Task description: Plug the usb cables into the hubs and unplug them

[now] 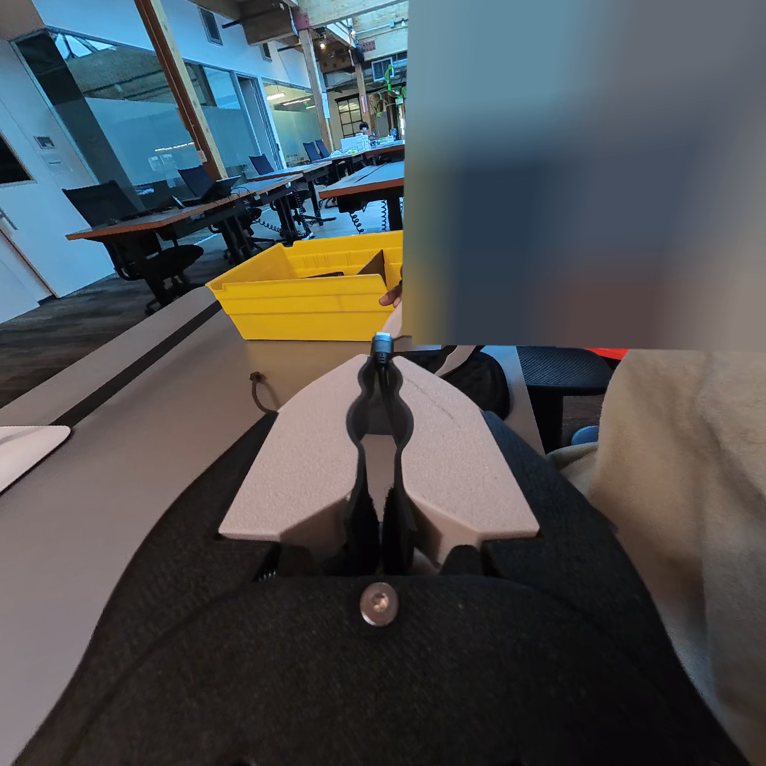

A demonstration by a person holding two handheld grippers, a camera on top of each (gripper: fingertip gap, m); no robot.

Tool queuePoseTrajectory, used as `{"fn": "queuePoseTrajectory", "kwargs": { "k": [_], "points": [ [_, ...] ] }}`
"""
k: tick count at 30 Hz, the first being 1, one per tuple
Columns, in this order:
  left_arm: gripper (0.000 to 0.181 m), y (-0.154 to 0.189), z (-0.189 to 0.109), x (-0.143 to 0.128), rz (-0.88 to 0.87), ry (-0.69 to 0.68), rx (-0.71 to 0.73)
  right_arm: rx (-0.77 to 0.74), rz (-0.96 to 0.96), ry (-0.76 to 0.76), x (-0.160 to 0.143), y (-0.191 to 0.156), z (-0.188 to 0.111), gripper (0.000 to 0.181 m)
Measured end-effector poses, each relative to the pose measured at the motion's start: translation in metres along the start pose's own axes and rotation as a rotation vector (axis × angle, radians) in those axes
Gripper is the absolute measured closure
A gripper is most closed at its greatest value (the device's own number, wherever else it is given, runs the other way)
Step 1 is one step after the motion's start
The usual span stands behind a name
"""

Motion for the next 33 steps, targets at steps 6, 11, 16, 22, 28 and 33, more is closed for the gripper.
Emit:
{"fn": "queuePoseTrajectory", "kwargs": {
  "k": [6, 11, 16, 22, 28, 33],
  "points": [
    [0.176, -0.001, 0.002, -0.001, -0.009, 0.01, -0.004, -0.049, 0.0, -0.023, 0.002, -0.004, 0.005, 0.125],
    [0.175, -0.001, 0.007, -0.005, -0.024, 0.008, -0.014, -0.015, -0.025, -0.065, 0.005, -0.005, 0.015, 0.155],
    [0.176, 0.003, 0.011, -0.01, -0.014, -0.016, 0.0, -0.088, -0.053, -0.178, 0.008, -0.002, 0.033, 0.167],
    [0.175, 0.003, 0.006, -0.012, -0.003, -0.029, 0.035, -0.183, -0.009, -0.154, 0.007, 0.01, 0.02, 0.17],
    [0.176, -0.001, 0.0, -0.009, -0.009, 0.01, 0.054, 0.127, 0.176, -0.024, -0.004, 0.073, -0.05, 0.169],
    [0.176, 0.002, -0.002, -0.006, 0.005, 0.031, 0.049, 0.596, 0.187, 0.071, 0.004, 0.117, -0.098, 0.169]
  ]
}}
Point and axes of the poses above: each gripper's, where its closed fingertips meet, z out along the fingers, x out of its top, y = z × x across the jaws, the point moved 8 cm from there along -z, back along the fingers, and after that the axes turned 13 degrees about -z, right-handed, at the moved point
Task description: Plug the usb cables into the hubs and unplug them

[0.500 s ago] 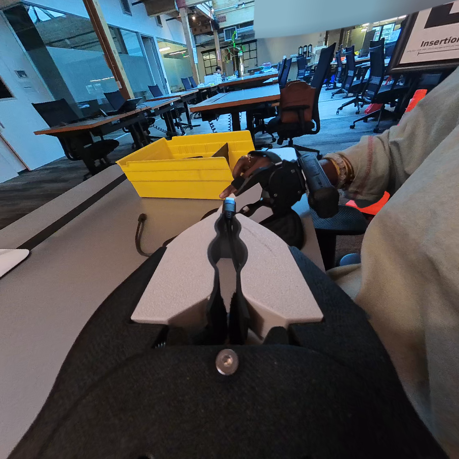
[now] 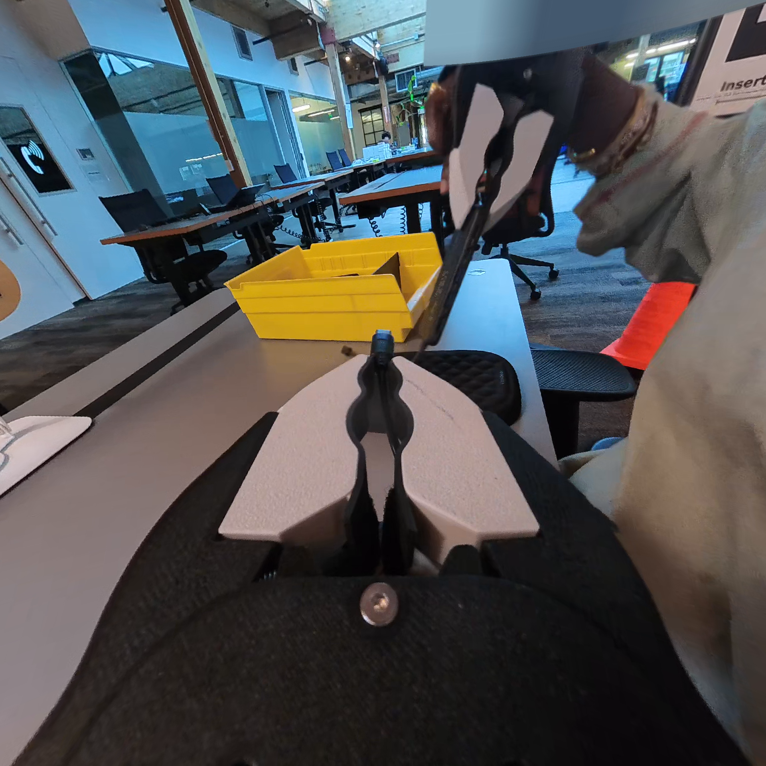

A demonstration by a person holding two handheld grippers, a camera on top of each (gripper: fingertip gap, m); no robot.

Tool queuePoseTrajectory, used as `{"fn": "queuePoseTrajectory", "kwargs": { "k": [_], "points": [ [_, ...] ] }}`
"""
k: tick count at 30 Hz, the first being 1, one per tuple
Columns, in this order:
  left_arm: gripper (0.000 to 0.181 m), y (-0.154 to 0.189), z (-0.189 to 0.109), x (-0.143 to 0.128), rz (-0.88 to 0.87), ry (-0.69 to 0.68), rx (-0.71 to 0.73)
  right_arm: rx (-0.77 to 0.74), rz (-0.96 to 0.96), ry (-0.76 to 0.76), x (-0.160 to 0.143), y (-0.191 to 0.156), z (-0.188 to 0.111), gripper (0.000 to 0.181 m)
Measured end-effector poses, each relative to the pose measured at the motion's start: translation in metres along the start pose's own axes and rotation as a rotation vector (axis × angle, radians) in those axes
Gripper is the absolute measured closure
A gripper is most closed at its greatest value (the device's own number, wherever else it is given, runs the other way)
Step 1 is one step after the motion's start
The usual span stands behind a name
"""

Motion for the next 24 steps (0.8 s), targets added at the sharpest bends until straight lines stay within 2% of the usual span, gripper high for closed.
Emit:
{"fn": "queuePoseTrajectory", "kwargs": {
  "k": [2, 4, 7, 12, 18, 21, 24],
  "points": [
    [0.176, 0.001, 0.0, 0.0, 0.001, 0.009, -0.003, 0.107, -0.004, -0.014, 0.002, 0.013, 0.007, 0.169],
    [0.175, 0.002, -0.001, 0.001, 0.005, 0.017, -0.002, 0.211, -0.029, -0.019, 0.003, 0.024, 0.026, 0.169],
    [0.175, 0.001, -0.005, 0.002, 0.014, 0.017, 0.008, 0.287, -0.032, 0.026, 0.011, 0.041, 0.042, 0.169],
    [0.175, -0.006, -0.01, 0.0, -0.014, 0.037, 0.018, 0.299, -0.072, 0.057, 0.03, 0.053, 0.057, 0.168],
    [0.175, -0.004, -0.005, -0.006, -0.017, 0.023, -0.001, 0.201, -0.117, -0.036, 0.051, 0.042, 0.064, 0.167],
    [0.175, -0.002, -0.003, -0.007, -0.027, 0.032, -0.017, 0.242, -0.126, -0.063, 0.066, 0.03, 0.076, 0.169],
    [0.175, 0.0, -0.002, -0.007, -0.017, 0.03, -0.019, 0.24, -0.177, -0.158, 0.072, 0.023, 0.085, 0.169]
  ]
}}
Point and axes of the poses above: each gripper's, where its closed fingertips meet, z out along the fingers, x out of its top, y = z × x across the jaws, the point moved 8 cm from there along -z, back along the fingers, and after that the axes turned 13 degrees about -z, right-handed, at the moved point
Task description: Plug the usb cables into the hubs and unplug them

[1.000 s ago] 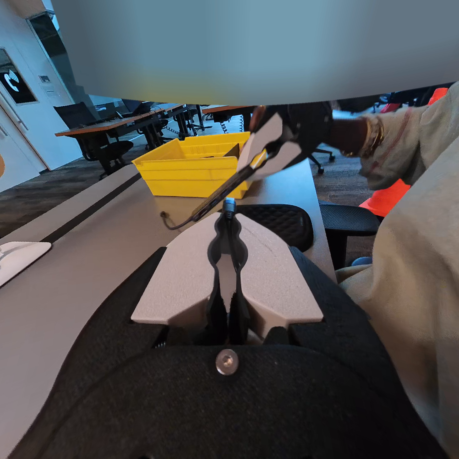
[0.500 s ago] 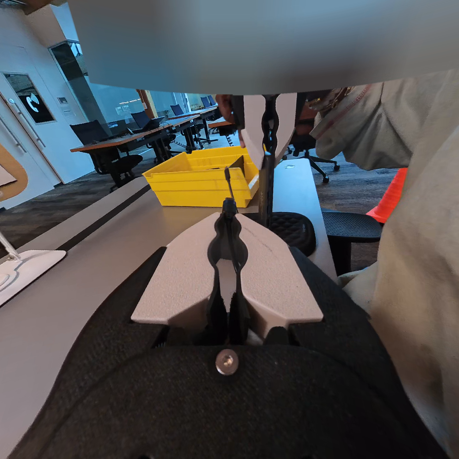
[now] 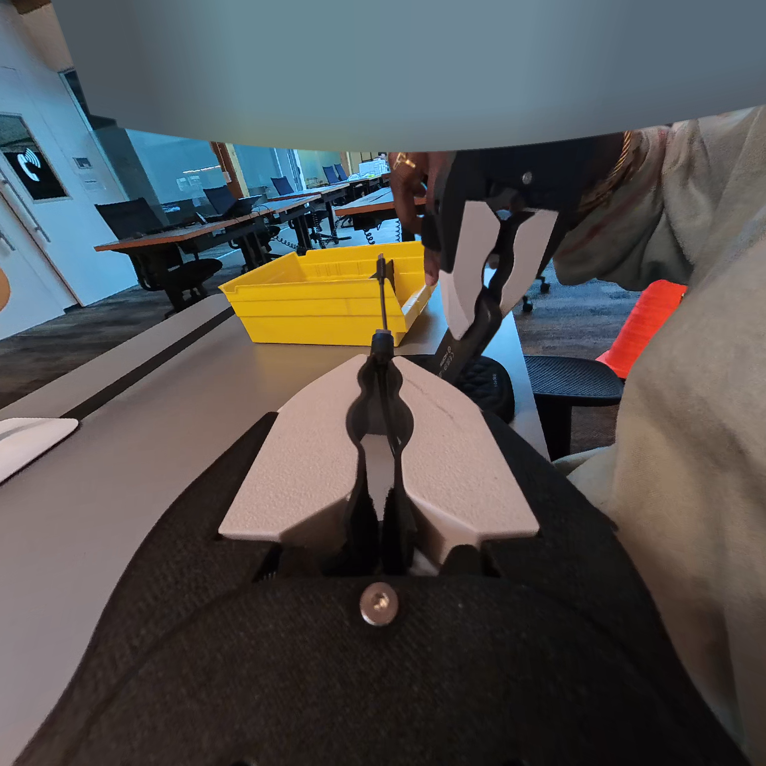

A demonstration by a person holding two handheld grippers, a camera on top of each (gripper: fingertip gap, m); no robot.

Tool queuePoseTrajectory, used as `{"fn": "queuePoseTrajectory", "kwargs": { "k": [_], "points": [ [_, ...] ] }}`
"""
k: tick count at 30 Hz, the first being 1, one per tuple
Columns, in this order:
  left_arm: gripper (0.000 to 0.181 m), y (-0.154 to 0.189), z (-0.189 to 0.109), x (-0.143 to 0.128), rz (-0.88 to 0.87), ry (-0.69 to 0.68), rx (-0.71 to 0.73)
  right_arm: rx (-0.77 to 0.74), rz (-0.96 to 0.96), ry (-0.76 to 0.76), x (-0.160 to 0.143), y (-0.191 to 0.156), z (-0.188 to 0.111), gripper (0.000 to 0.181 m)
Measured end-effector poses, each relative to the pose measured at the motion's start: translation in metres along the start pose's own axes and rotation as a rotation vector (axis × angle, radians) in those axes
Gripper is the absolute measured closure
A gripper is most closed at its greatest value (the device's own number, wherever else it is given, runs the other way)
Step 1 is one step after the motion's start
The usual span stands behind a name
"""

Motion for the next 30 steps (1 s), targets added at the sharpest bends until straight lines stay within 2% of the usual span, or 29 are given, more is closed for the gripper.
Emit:
{"fn": "queuePoseTrajectory", "kwargs": {
  "k": [3, 7, 9, 13, 15, 17, 21, 26, 30],
  "points": [
    [0.175, 0.002, 0.0, 0.003, 0.012, 0.001, -0.002, -0.035, -0.043, 0.004, 0.004, -0.005, 0.0, 0.169],
    [0.175, 0.003, 0.001, 0.003, 0.008, -0.006, -0.003, -0.133, 0.011, 0.053, -0.01, -0.012, -0.007, 0.169],
    [0.175, 0.003, 0.005, 0.002, -0.018, -0.036, 0.019, -0.31, 0.049, 0.067, -0.023, -0.011, -0.018, 0.169],
    [0.175, 0.007, 0.015, 0.008, -0.055, -0.043, 0.087, -0.807, 0.119, 0.11, -0.04, -0.004, -0.047, 0.169],
    [0.175, 0.011, 0.019, 0.016, -0.093, -0.002, 0.088, -1.004, 0.089, 0.081, -0.039, -0.001, -0.048, 0.169],
    [0.176, 0.014, 0.022, 0.025, -0.124, 0.029, 0.1, -1.13, 0.035, -0.001, -0.033, 0.003, -0.039, 0.17],
    [0.175, 0.019, 0.025, 0.036, -0.116, 0.029, 0.135, -1.253, -0.06, -0.161, -0.02, 0.015, -0.02, 0.169],
    [0.176, 0.022, 0.027, 0.041, -0.033, -0.015, 0.173, -1.293, -0.092, -0.153, -0.015, 0.022, -0.014, 0.169],
    [0.175, 0.021, 0.028, 0.039, -0.077, -0.031, 0.139, -1.313, -0.174, -0.222, -0.011, 0.022, -0.014, 0.169]
  ]
}}
Point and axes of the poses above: each gripper's, where its closed fingertips meet, z out along the fingers, x out of its top, y = z × x across the jaws, the point moved 8 cm from there along -z, back along the fingers, and after that the axes turned 13 degrees about -z, right-handed, at the moved point
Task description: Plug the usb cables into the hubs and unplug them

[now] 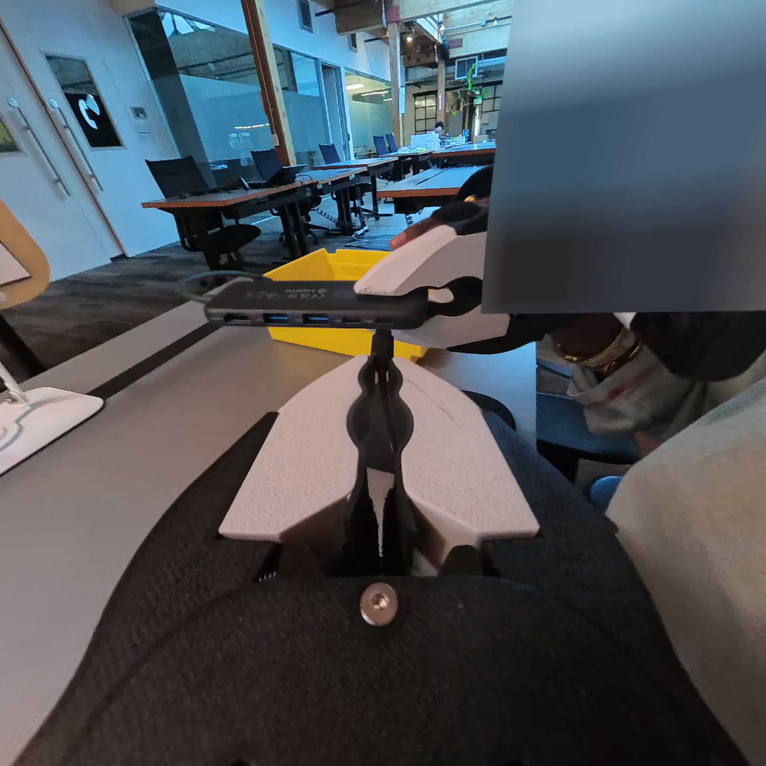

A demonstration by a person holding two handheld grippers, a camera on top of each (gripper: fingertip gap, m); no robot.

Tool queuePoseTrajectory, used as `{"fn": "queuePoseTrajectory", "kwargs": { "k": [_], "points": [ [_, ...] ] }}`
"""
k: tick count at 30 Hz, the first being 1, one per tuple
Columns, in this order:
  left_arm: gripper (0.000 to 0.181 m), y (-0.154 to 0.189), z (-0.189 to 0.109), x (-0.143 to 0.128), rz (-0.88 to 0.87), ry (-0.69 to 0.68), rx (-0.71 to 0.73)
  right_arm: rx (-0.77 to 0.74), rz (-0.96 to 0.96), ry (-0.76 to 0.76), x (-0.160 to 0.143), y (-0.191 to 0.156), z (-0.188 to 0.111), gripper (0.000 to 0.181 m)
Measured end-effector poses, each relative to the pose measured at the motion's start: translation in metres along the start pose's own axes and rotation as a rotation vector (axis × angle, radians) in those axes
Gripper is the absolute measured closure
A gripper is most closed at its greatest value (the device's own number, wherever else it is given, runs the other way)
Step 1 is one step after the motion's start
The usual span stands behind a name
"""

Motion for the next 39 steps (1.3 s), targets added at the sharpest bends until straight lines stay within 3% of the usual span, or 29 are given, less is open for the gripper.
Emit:
{"fn": "queuePoseTrajectory", "kwargs": {
  "k": [5, 12, 26, 39],
  "points": [
    [0.176, -0.005, -0.002, -0.003, -0.099, 0.033, -0.05, -0.025, -0.112, -0.043, 0.001, -0.003, -0.001, 0.169],
    [0.175, -0.007, -0.006, -0.004, -0.156, 0.063, -0.1, -0.029, -0.067, -0.005, 0.004, -0.004, -0.001, 0.169],
    [0.176, -0.008, -0.007, -0.005, -0.12, 0.025, -0.165, -0.008, -0.031, 0.071, 0.01, -0.004, -0.003, 0.17],
    [0.175, -0.01, 0.0, -0.009, -0.142, 0.034, -0.14, 0.034, 0.016, 0.037, 0.009, -0.01, -0.001, 0.17]
  ]
}}
Point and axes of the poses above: each gripper's, where its closed fingertips meet, z out along the fingers, x out of its top, y = z × x across the jaws, the point moved 8 cm from there along -z, back along the fingers, and after that the axes turned 13 degrees about -z, right-handed, at the moved point
